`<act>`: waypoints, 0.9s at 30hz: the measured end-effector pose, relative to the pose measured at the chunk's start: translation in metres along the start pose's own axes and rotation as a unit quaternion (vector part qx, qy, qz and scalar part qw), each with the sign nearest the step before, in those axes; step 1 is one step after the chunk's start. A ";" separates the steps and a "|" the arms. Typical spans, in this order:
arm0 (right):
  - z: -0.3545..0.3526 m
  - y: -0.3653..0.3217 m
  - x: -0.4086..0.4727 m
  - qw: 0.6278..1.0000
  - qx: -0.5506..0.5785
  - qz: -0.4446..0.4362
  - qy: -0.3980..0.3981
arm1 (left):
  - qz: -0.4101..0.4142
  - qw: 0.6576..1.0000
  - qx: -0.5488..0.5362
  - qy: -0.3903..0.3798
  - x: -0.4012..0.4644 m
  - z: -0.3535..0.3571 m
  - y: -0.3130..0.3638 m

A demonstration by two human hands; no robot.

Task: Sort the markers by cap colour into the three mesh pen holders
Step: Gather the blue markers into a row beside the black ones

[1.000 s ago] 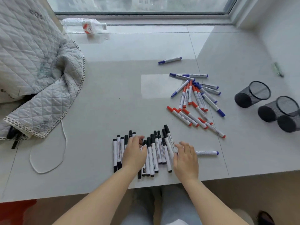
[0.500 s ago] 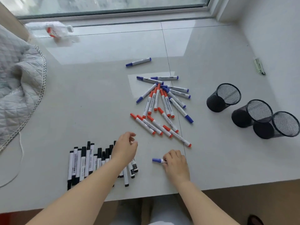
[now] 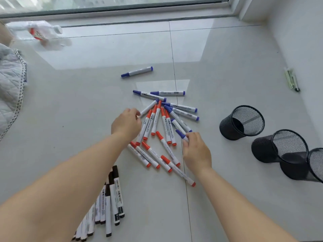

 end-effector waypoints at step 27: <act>0.015 0.008 0.071 0.955 -0.203 -0.169 0.136 | 0.158 0.981 0.096 0.062 0.105 0.042 -0.001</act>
Point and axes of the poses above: each hand's wrist, its own x-axis towards the middle knuckle, its own z-axis out of the palm, y = z × x, the point moved 4 cm from there along x, towards the middle knuckle
